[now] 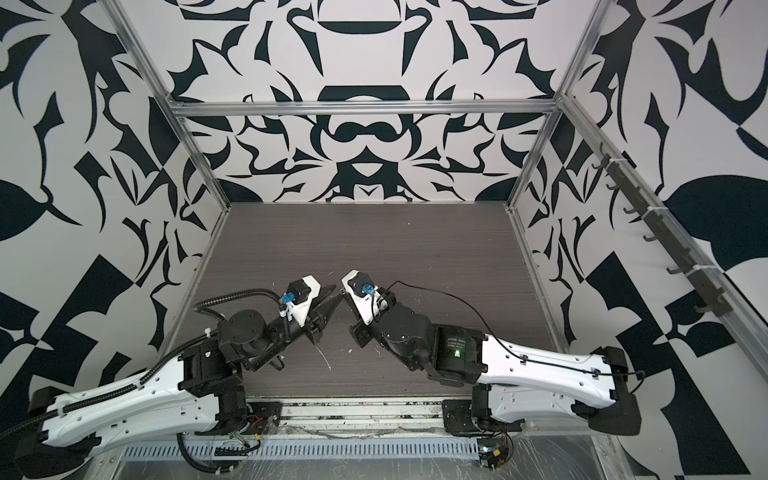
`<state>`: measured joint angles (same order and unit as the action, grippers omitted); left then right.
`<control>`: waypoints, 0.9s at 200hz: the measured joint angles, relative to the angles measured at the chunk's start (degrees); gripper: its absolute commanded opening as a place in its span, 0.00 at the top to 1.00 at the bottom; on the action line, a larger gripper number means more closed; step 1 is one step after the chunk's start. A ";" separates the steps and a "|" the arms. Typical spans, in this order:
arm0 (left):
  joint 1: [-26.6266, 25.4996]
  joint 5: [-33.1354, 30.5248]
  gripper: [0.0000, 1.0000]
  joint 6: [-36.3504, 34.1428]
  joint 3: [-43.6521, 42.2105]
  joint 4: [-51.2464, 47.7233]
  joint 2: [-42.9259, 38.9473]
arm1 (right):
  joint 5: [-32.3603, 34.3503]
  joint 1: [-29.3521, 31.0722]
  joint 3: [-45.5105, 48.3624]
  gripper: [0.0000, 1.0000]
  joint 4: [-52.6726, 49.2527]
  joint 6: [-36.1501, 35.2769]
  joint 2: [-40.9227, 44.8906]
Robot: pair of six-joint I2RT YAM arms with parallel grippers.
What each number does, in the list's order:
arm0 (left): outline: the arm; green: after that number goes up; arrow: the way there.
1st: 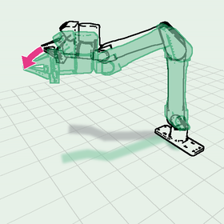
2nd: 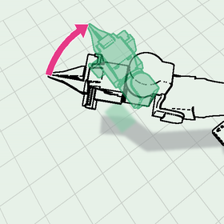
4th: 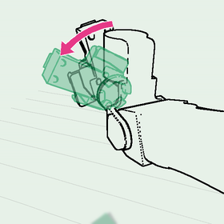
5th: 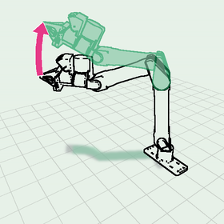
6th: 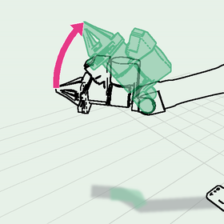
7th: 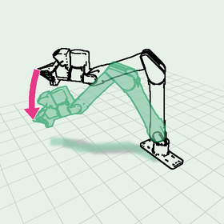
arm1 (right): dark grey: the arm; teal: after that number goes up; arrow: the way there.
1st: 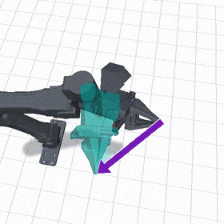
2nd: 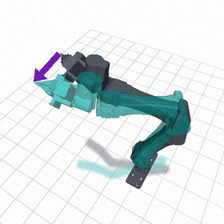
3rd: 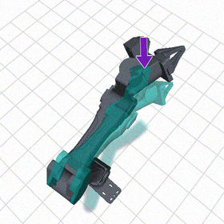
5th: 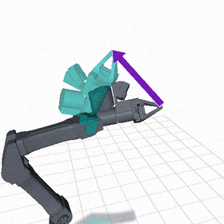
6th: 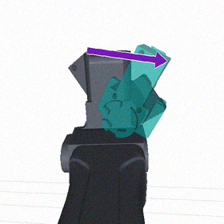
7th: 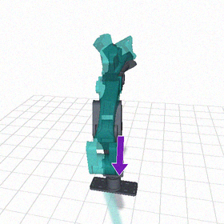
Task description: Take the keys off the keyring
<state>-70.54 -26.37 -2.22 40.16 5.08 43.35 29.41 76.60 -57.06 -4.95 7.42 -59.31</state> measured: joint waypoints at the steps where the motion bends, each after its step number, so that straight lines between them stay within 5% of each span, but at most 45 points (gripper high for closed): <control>1: -0.02 -0.04 0.72 -0.11 0.00 0.00 0.00 | 0.00 0.00 0.00 1.00 -0.02 0.00 0.00; 125: -4.59 -5.42 1.00 -5.42 1.51 -0.72 2.23 | 0.44 0.00 -0.33 1.00 -1.49 0.46 0.00; 180: -5.29 -6.10 1.00 -5.79 1.95 -1.05 2.62 | 0.17 0.00 -1.31 1.00 -3.65 1.81 0.07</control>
<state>-75.83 -32.47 -8.01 42.11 4.03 45.98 29.58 76.60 -58.37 -8.60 9.23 -59.24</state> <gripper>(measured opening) 0.046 0.058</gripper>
